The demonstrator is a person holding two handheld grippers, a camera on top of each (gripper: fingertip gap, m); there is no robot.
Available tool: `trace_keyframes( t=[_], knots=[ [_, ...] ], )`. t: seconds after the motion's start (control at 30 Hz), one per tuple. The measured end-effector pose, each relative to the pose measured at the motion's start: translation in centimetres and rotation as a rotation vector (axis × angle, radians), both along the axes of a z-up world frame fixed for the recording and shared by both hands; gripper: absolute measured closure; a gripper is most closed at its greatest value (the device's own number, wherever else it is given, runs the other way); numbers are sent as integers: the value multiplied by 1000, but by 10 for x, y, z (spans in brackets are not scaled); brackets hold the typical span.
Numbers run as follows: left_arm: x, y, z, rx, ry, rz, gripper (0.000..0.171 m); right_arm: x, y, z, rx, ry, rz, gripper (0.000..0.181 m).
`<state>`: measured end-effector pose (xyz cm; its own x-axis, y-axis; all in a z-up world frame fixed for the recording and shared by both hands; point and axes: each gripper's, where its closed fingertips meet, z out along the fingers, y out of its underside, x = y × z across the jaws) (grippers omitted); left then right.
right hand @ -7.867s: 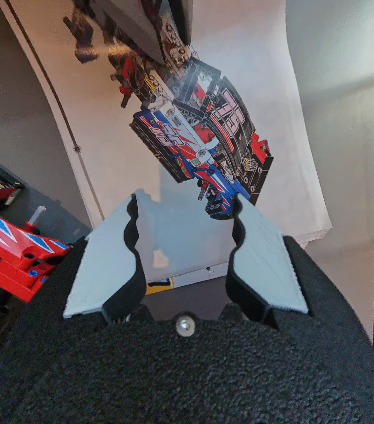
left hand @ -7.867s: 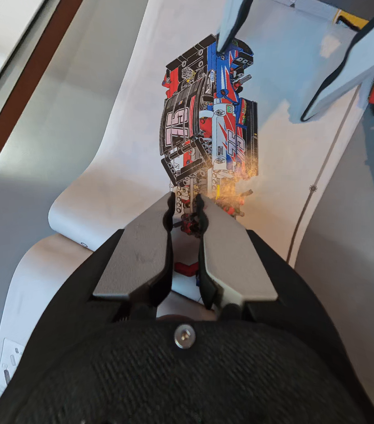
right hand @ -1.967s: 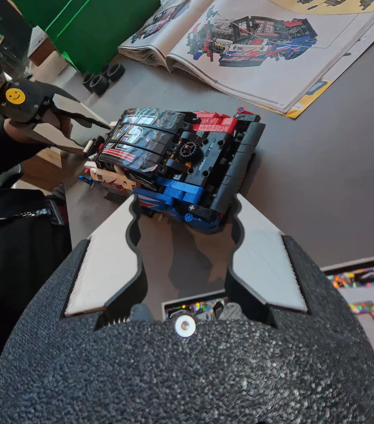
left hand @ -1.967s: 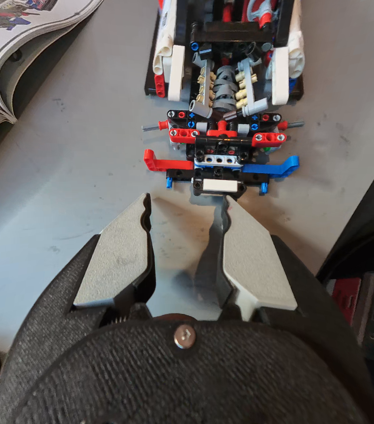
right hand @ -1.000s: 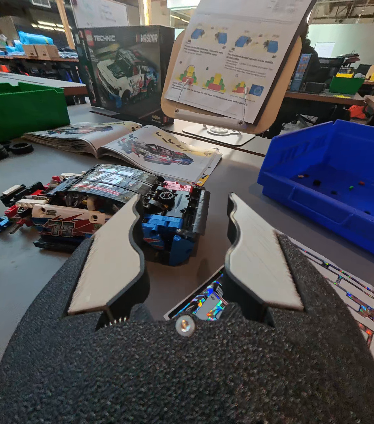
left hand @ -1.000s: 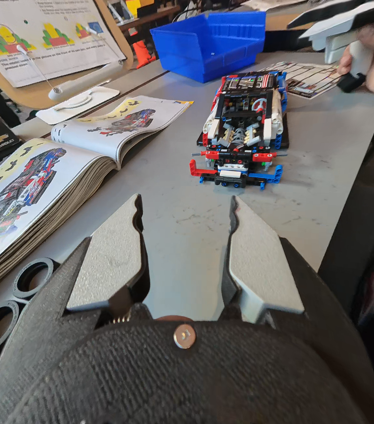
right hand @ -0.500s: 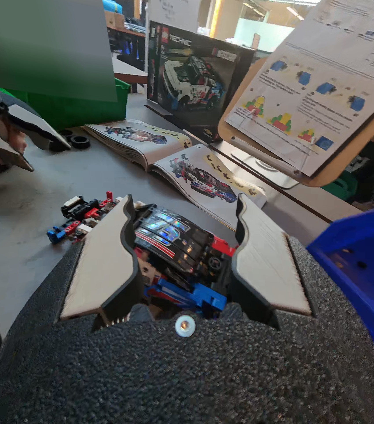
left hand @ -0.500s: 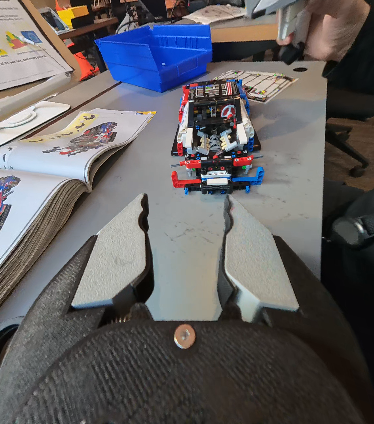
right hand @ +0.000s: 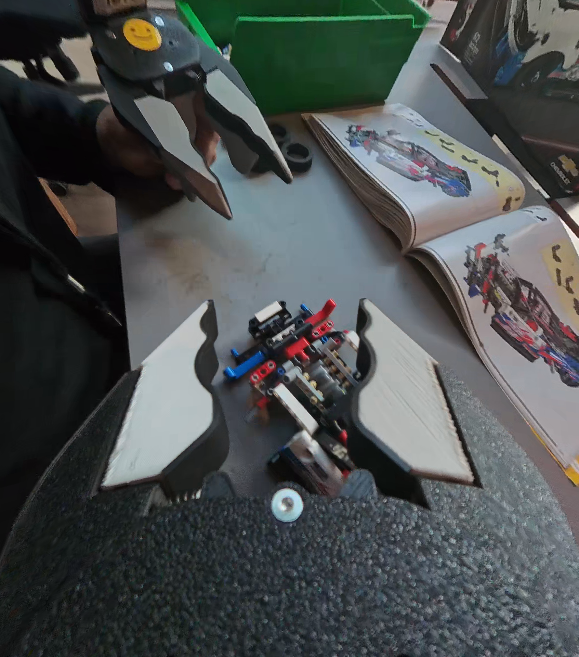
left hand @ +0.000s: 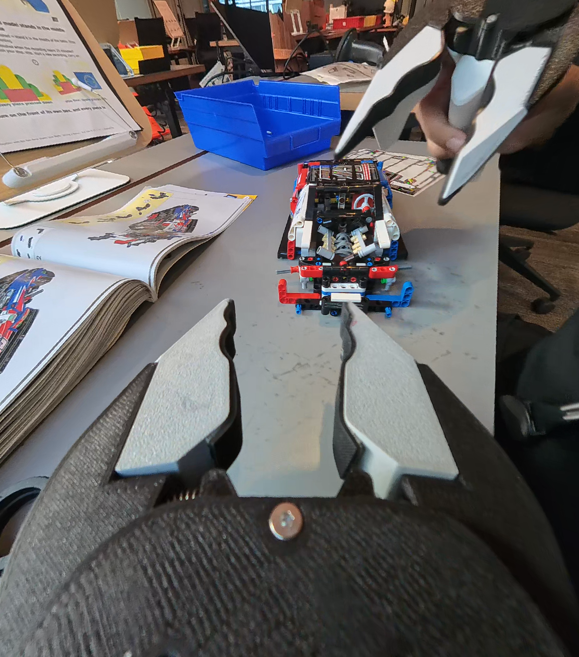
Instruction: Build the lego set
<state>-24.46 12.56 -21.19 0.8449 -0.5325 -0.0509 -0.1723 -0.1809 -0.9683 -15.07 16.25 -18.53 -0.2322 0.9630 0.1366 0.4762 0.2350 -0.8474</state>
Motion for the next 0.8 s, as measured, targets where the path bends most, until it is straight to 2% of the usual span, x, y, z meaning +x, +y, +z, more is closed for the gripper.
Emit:
trace_keyframes(
  t=[0.1,0.2,0.3,0.4,0.63,0.7,0.8],
  knots=[
    [-2,0,0,-4,-12,5,115,-17,-23,-3,-48,6,16,115],
    [-4,-1,3,9,-23,15,115,-26,-34,-31,49,-128,32,122],
    [-8,0,4,14,-30,38,117,-35,-46,-47,140,-240,107,133],
    [-14,0,4,7,-43,65,119,-45,-41,-56,274,-377,162,137],
    [-27,1,5,-20,-105,104,121,-47,-38,-89,440,-656,308,154],
    [-29,1,6,-19,-123,106,121,-41,-32,-97,488,-728,323,164],
    [-29,0,7,-18,-131,105,121,-36,-21,-104,529,-797,321,168]
  ],
)
